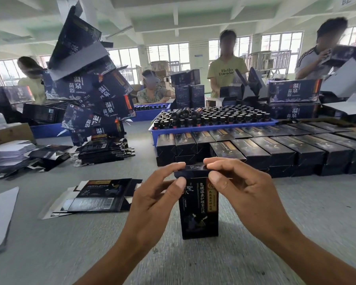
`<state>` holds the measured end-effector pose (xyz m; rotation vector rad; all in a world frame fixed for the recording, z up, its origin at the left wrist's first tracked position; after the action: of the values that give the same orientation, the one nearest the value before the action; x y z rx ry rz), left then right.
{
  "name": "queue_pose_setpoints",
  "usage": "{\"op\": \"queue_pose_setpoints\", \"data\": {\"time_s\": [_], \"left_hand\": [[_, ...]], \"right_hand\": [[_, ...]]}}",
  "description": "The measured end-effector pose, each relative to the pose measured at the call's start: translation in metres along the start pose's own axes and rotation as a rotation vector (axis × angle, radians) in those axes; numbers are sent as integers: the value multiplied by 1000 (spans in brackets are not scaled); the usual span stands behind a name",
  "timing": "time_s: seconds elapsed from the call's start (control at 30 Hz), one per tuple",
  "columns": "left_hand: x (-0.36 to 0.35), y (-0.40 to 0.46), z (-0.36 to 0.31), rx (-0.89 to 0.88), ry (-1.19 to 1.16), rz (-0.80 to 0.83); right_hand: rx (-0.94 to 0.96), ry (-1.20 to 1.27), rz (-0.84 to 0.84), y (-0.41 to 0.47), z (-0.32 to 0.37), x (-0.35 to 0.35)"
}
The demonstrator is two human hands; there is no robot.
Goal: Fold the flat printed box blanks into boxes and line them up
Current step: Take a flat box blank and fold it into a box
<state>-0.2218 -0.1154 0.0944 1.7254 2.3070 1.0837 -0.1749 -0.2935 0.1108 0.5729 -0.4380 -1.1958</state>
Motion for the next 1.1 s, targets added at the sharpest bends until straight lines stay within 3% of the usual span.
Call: {"op": "queue_pose_setpoints", "data": {"time_s": [0.43,1.1], "left_hand": [[3,3,-4,-13,44,-74],[9,3,-17,-226,202,-130]], "right_hand": [[-10,46,23,1,-2,0],[73,-69,10,2,-2,2]]}}
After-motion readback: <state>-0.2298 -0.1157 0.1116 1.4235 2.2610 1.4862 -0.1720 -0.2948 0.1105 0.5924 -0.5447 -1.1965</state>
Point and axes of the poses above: each hand's wrist, its own y-axis towards the middle knuckle, its own x-axis out of the back of the hand, z = x × y, the point moved 8 cm from there along y, towards the middle knuckle, and after that the axes turned 11 degrees about y, right-handed, at the moved point
